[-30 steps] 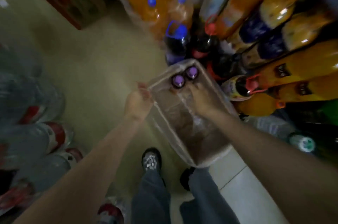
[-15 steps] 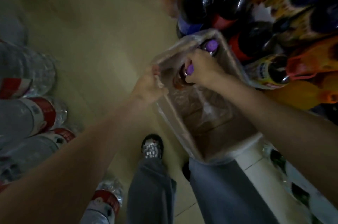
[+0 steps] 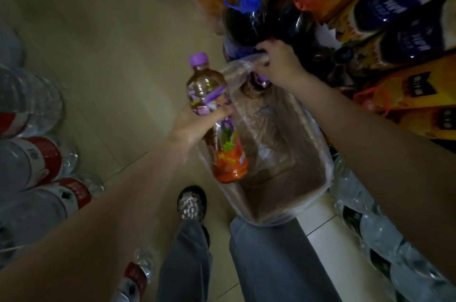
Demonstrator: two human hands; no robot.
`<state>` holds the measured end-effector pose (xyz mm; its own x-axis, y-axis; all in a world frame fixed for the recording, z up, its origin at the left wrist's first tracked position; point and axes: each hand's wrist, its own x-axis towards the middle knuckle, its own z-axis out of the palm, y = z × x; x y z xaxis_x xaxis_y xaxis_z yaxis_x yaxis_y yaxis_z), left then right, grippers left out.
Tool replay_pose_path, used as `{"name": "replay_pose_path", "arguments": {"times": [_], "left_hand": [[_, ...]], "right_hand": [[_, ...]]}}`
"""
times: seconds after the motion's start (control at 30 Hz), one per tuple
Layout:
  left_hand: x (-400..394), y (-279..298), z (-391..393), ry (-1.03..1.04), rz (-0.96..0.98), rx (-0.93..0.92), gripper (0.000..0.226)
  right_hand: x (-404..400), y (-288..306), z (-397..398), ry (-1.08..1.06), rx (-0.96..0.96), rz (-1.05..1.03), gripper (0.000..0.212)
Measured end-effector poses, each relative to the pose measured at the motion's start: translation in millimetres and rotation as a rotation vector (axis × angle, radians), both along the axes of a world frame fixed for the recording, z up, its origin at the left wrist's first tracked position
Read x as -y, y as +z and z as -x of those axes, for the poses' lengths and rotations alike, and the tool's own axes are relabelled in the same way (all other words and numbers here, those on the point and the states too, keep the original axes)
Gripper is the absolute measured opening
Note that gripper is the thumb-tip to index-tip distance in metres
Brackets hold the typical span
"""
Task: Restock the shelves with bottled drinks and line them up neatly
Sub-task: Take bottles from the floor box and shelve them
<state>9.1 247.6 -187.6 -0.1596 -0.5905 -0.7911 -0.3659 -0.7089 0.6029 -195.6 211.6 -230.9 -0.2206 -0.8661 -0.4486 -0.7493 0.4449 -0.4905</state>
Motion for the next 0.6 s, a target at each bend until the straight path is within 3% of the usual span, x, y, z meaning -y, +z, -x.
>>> {"name": "replay_pose_path", "arguments": {"times": [0.1,0.23,0.33,0.5,0.6], "left_hand": [[4,-9,-26,-0.038,-0.048,0.073,0.024],[7,-15,-45,-0.083,-0.051,0.111,0.031],[4,-10,-47,-0.1,-0.051,0.132,0.029],[7,52,-27,-0.209,-0.018,0.098,0.026],[27,130,-1,-0.296,0.043,0.069,0.021]], "right_hand": [[-16,-52,-1,0.178,-0.247,-0.239,0.061],[-33,-67,-19,0.22,-0.431,-0.123,0.05],[-50,-55,-27,0.262,-0.431,-0.178,0.049],[-57,34,-9,0.109,-0.215,-0.247,0.042],[-51,137,6,0.133,-0.112,-0.19,0.028]]}}
